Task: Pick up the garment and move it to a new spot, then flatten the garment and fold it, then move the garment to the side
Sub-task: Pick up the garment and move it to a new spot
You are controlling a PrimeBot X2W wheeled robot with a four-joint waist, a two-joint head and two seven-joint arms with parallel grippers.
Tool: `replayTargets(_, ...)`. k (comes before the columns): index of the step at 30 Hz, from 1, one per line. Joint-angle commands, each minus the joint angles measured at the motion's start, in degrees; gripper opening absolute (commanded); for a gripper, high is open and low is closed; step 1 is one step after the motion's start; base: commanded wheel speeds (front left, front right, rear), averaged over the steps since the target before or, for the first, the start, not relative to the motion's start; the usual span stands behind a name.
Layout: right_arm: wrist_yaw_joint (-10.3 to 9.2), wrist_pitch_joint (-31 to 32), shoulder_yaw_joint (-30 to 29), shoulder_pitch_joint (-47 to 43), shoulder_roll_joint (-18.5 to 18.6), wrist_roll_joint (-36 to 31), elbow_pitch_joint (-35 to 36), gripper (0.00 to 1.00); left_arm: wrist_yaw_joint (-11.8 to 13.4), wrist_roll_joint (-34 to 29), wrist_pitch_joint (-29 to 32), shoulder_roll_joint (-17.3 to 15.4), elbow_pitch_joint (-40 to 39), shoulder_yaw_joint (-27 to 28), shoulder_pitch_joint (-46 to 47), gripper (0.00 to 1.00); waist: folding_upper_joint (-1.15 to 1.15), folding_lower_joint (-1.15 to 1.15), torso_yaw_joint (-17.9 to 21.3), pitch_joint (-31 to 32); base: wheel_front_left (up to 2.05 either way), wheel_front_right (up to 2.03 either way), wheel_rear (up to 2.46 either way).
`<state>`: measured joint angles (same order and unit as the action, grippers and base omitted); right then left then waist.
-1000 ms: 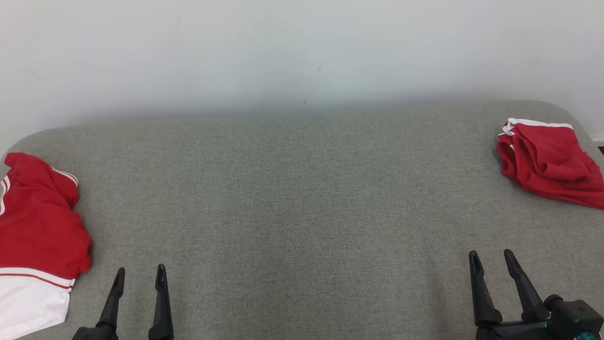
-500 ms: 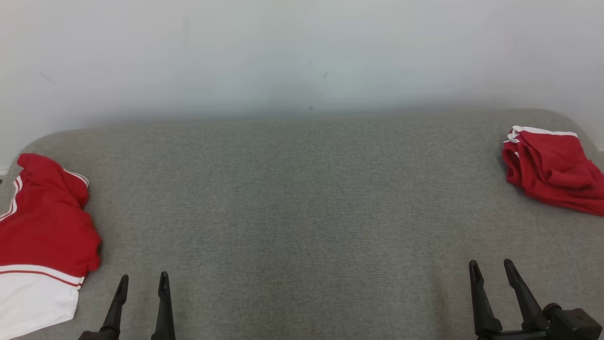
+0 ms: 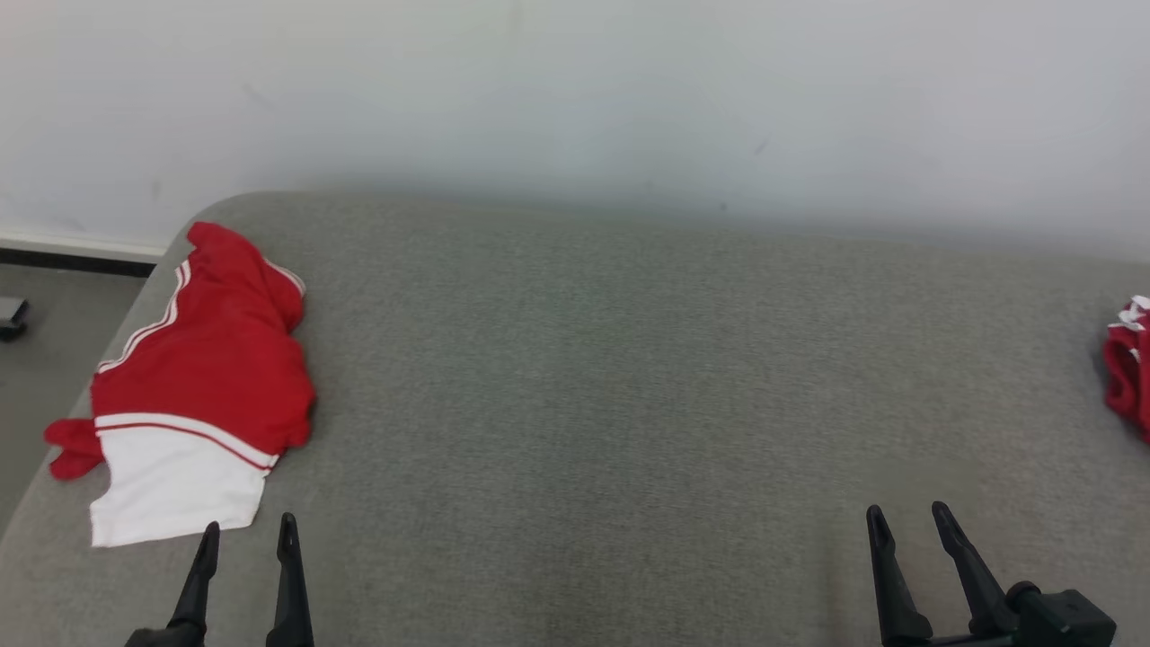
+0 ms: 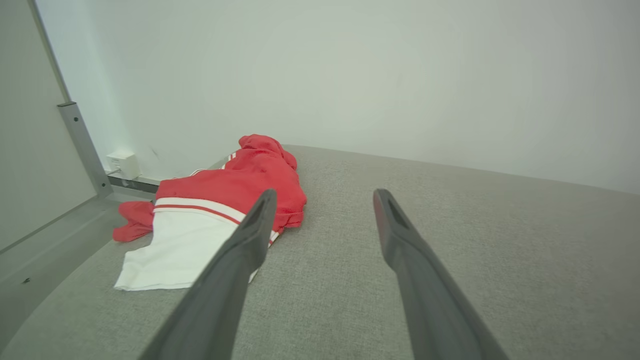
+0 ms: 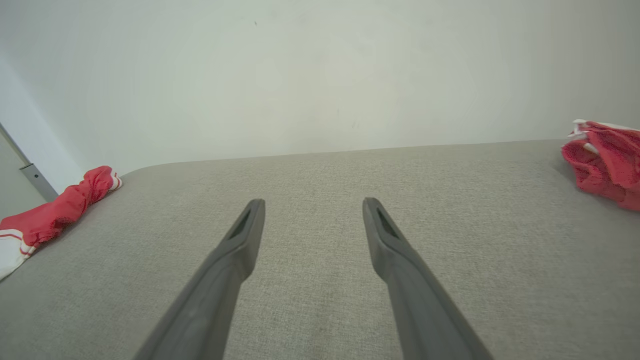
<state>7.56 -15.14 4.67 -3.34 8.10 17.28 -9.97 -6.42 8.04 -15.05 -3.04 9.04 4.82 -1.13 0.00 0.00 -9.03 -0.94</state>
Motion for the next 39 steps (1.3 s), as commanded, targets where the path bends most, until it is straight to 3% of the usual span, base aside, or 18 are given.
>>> replayTargets(1, -0.16, 0.02, 0.34, 0.90, 0.22, -0.28, -0.18, 1.00, 0.33, 0.00, -0.19, -0.05, -0.01, 0.66, -0.34, 1.00, 0.00, 0.00, -7.16, -0.75, 0.00, 0.00, 0.00)
replayTargets(7, -0.15, 0.08, 0.98, 1.63, 0.86, -0.30, -0.83, 1.00, 1.06, 0.25, -0.19, 0.01, -0.85, 1.30, -0.72, 1.00, 0.00, 0.00, -14.06, -1.69, 0.00, 0.00, 0.00)
replayTargets(18, -0.16, 0.08, 2.22, 2.13, 0.86, -0.66, -1.43, 1.00, 1.50, 0.58, -0.19, -0.11, -1.13, 3.58, -1.29, 1.00, 0.00, 0.00, -20.67, -2.17, 0.00, 0.00, 0.00)
replayTargets(31, -0.16, 0.26, 2.77, 3.57, 1.95, -0.43, -1.83, 1.00, 2.19, 1.81, -0.19, 0.06, -1.14, 5.05, -1.06, 1.00, 0.00, 0.00, -20.85, -3.13, 0.00, 0.00, 0.00)
replayTargets(39, -0.16, 1.69, 0.79, 5.64, 3.91, -1.84, 0.94, 1.00, 1.85, 3.30, -0.19, -0.93, 0.25, 6.77, 8.19, 1.00, 0.00, 0.00, -15.46, -7.78, 0.00, 0.00, 0.00)
